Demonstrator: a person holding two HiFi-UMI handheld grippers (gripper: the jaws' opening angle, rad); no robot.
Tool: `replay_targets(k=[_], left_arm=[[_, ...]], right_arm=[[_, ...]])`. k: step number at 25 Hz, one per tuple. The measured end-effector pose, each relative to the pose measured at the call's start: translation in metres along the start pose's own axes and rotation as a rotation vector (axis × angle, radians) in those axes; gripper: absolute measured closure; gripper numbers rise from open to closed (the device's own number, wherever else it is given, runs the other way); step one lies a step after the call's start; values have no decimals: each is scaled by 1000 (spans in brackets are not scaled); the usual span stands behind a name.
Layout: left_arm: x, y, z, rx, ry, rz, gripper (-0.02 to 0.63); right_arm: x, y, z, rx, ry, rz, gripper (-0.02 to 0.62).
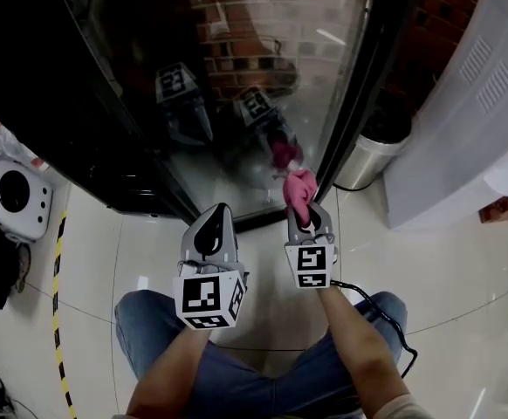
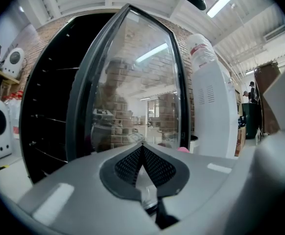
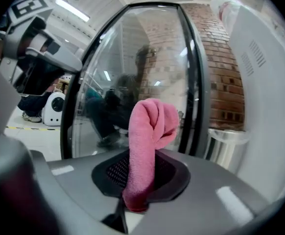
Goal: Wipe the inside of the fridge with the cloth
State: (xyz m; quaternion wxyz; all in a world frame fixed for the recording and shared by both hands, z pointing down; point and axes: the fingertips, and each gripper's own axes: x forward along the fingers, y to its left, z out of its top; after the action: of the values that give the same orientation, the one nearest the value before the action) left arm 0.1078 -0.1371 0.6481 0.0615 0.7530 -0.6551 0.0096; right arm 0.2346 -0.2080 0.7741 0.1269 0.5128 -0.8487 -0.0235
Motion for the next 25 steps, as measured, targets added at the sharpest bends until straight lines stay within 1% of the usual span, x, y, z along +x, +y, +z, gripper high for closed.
replay_targets(k=[3,5,9,12,14,16,19,21,23,25], left_arm=[[2,-8,0,13,0,-18,591],[2,-9,-2,19,2,-22,591],[5,-9,-3,31,-9,-29,591],[6,-11,0,54,-14,-44,591],[5,-9,5,49,-12,-64,591],[8,-7,15,32,-25,-94,591],[9,-4,35,33,-73,-125,591],[8,0,54,45,-112,-133,591],[9,5,83,57,-159,-135,591],[5,8,113,87,-177,-141,591]], right_arm=[[-2,-28,-5,27,11,-63,534],[-4,-33,-3,31,5,-75,534],[-8,-22,10,23,-30,-46,534],[-16,-5,31,15,-61,-8,534],[-24,14,54,19,-91,27,534],[-29,31,89,10,-142,62,534],[-38,56,150,-36,-234,115,534],[-42,69,181,-58,-273,140,534],[-43,75,212,-35,-300,142,534],[-50,76,241,42,-303,135,534]])
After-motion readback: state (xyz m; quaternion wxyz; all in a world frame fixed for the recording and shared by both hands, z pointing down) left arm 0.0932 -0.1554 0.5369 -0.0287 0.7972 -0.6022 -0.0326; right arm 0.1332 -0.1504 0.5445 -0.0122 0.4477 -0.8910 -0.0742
